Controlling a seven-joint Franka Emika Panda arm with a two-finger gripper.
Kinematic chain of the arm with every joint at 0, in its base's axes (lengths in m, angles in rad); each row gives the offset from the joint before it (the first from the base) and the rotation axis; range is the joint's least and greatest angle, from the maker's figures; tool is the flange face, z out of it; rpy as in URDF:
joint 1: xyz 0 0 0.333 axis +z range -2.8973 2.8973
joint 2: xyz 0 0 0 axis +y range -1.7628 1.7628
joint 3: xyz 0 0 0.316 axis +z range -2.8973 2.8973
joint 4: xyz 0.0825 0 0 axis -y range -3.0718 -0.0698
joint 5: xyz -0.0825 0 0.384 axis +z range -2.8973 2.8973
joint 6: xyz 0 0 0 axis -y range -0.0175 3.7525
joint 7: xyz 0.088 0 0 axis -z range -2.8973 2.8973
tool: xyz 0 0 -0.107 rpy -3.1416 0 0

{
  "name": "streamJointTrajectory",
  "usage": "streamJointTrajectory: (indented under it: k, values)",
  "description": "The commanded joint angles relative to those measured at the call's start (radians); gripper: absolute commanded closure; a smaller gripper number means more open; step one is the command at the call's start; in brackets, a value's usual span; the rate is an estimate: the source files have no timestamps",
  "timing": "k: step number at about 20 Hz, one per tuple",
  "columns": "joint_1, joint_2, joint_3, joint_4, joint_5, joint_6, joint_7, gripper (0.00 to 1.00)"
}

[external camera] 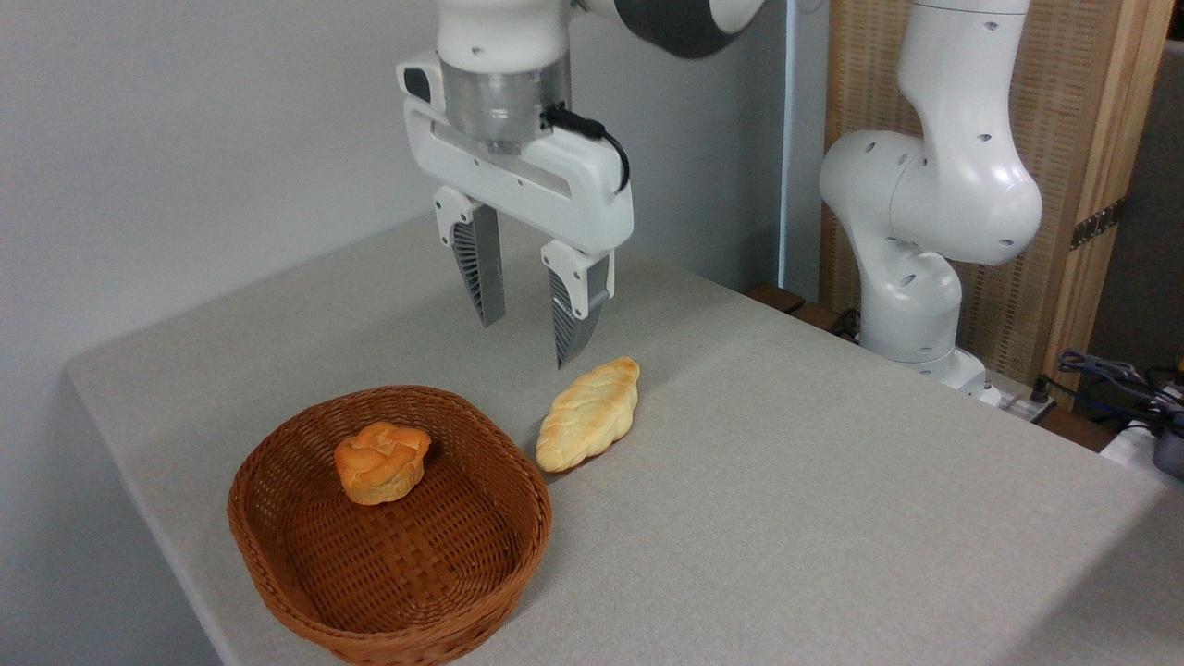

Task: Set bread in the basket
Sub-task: 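Move the open gripper over the elongated bread roll and lower it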

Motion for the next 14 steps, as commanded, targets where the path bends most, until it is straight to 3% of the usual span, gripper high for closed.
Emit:
streamJointTrajectory:
  k: [1,4,8,14]
  values:
    - [-0.010,-0.114,-0.002,-0.205,-0.039,0.141,-0.039,0.00]
    - [-0.010,-0.176,-0.018,-0.334,-0.084,0.236,-0.039,0.00]
    - [-0.010,-0.194,-0.059,-0.399,-0.072,0.256,-0.031,0.00]
    - [-0.010,-0.194,-0.068,-0.436,-0.069,0.278,-0.028,0.00]
